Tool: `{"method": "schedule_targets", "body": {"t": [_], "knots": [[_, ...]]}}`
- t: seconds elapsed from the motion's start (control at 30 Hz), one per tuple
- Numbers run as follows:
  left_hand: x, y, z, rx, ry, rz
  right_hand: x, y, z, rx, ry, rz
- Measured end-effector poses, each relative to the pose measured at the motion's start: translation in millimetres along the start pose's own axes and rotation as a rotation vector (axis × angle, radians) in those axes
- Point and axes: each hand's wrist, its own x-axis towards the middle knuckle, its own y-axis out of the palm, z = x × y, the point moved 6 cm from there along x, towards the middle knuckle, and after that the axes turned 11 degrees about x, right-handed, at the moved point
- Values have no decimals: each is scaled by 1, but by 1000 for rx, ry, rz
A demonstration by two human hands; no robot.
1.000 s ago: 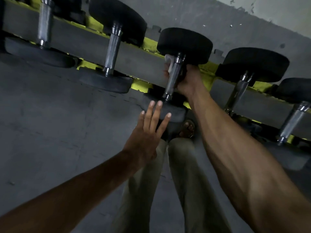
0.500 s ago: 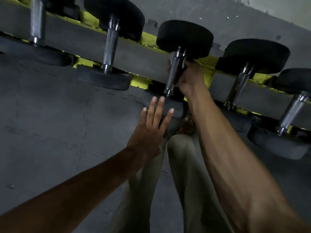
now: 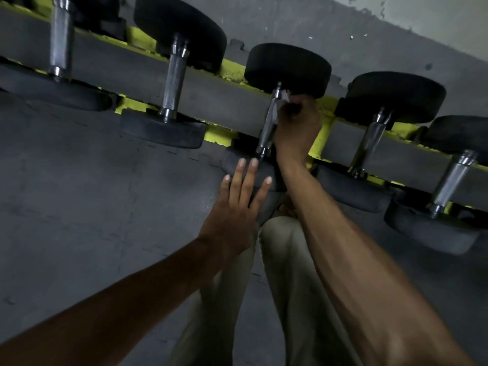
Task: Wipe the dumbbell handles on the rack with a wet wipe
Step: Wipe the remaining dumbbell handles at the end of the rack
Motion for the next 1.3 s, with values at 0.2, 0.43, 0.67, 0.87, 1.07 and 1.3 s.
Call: {"method": "schedule_targets", "body": {"t": [0.2,0.43,0.67,0.87,1.07,1.3], "knots": [[-1,4,1,-9,-22,-14,0,12,17,-594,-573,347],[0,4,2,-21,-16,-29,-20,14,25,-767,-990,1171],[-2,2,2,4,-7,-15,-38,47,48,-1186,-652,1362],[-2,2,5,41,1,-16,-45,80,56,-1402,-224,1513],[-2,3,3,14,-11,-29,-41,33,46,-935,-575,1250],[-2,3,3,16,-8,-18,-31,-8,22,-571,-253,699]]}}
